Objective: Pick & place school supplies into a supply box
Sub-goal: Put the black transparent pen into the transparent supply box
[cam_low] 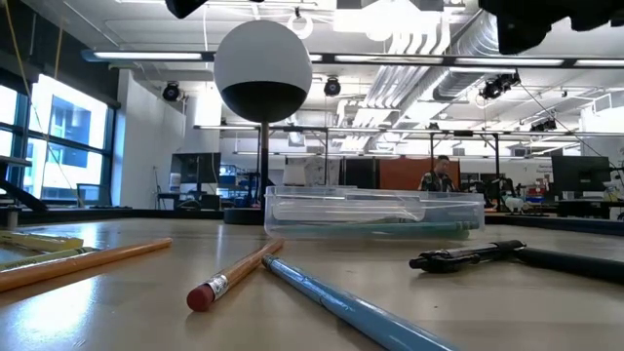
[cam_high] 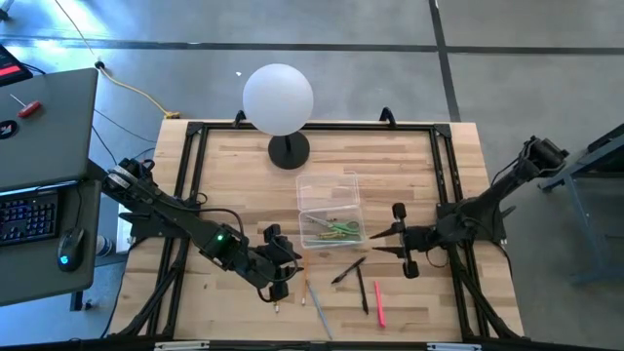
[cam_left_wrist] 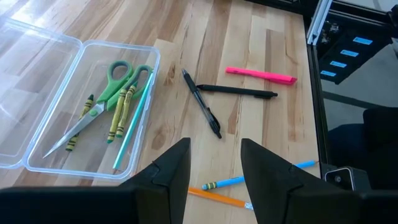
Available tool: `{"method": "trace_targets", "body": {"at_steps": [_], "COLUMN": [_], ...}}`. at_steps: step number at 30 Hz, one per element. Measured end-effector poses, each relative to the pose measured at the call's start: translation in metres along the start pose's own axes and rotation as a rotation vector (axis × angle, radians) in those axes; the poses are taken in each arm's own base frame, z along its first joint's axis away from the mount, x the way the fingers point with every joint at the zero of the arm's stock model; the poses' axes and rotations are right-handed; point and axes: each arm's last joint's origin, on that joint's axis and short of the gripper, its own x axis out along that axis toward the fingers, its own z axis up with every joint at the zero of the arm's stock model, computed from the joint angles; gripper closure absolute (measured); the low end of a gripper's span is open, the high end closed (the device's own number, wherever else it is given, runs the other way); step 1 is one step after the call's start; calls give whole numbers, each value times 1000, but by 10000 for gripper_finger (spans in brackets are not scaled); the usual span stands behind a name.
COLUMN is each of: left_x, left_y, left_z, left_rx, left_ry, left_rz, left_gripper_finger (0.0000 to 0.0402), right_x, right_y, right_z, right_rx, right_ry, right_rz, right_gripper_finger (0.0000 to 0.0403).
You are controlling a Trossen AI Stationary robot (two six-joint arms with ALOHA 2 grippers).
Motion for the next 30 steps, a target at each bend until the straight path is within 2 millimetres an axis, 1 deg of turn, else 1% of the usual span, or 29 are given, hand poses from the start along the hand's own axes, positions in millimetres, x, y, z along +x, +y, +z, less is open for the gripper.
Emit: {"method": "trace_targets", "body": {"at_steps": [3,5,7,9,11,16,23,26,30], "left_x": [0,0,0,0,0,0,0,0,0], "left_y": [0,0,0,0,0,0,0,0,0], "left_z": [0,0,0,0,0,0,0,0,0], "left_rx": [0,0,0,0,0,0,0,0,0], "left_ry": [0,0,0,0,0,0,0,0,0], "left_rz": [0,0,0,0,0,0,0,0,0], "left_gripper_finger": [229,229,229,229,229,229,229,229,229], "right_x": [4,8,12,16,19,25,31,36,48], "right_y": [3,4,4,4,6,13,26,30,33], "right_z": [-5,-9,-13,-19,-24,-36,-53,-64,-78], "right_rx": [103,154,152,110,76,113,11,-53,-73], "right_ry": [19,31,42,59,86,137,227,250,230], "right_rz": [9,-25,-107,-176,-179,-75,226,252,282], "right_gripper_finger": [309,308,309,309,308,308,308,308,308]}}
